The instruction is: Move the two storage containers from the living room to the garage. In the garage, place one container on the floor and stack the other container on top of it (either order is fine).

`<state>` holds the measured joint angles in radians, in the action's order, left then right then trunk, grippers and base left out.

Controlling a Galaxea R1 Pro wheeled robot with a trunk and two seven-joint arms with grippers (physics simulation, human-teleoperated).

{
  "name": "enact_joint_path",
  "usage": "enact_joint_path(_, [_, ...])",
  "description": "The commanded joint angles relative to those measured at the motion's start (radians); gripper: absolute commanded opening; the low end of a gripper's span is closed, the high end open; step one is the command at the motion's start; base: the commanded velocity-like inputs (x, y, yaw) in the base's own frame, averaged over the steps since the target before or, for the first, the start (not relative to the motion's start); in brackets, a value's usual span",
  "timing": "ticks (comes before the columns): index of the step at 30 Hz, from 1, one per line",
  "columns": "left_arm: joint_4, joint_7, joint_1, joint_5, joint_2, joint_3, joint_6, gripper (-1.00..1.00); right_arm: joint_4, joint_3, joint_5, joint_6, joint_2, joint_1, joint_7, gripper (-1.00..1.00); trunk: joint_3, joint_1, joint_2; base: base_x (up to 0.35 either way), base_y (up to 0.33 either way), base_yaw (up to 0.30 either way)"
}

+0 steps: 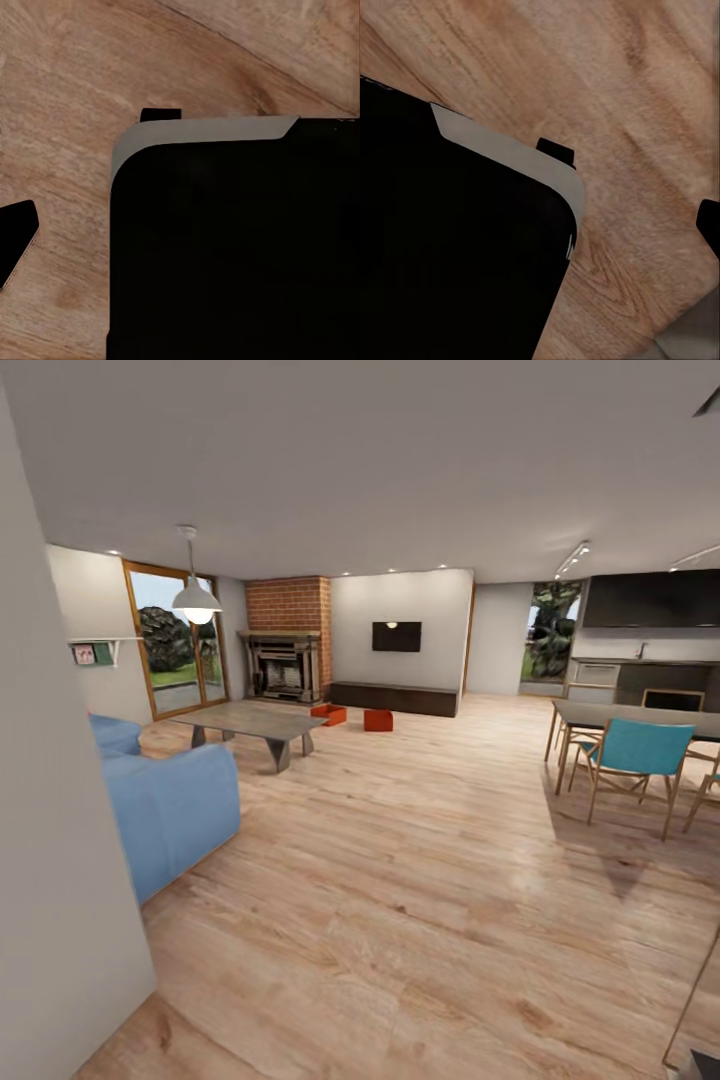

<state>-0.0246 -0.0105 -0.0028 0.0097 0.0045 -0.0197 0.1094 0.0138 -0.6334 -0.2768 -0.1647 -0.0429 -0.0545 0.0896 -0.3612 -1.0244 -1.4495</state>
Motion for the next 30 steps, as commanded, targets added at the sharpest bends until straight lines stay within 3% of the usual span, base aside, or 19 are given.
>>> enact_joint_path(1, [0.0, -0.001, 0.0, 0.001, 0.0, -0.002, 0.003, 1.0, 0.002, -0.006, -0.01, -0.004, 0.0, -0.001, 0.005, 1.0, -0.001, -0.001, -0.001, 0.322, 0.0, -0.002])
enact_joint_path(15, [0.0, -0.002, 0.0, 0.001, 0.0, -0.002, 0.002, 1.0, 0.002, -0.007, -0.007, -0.005, 0.0, -0.001, 0.005, 1.0, -0.001, -0.001, -0.001, 0.322, 0.0, -0.003])
enact_joint_path(30, [0.0, -0.002, 0.0, 0.001, 0.0, -0.002, 0.003, 1.0, 0.002, -0.006, -0.009, -0.004, 0.0, -0.001, 0.005, 1.0, -0.001, -0.001, -0.001, 0.322, 0.0, -0.153])
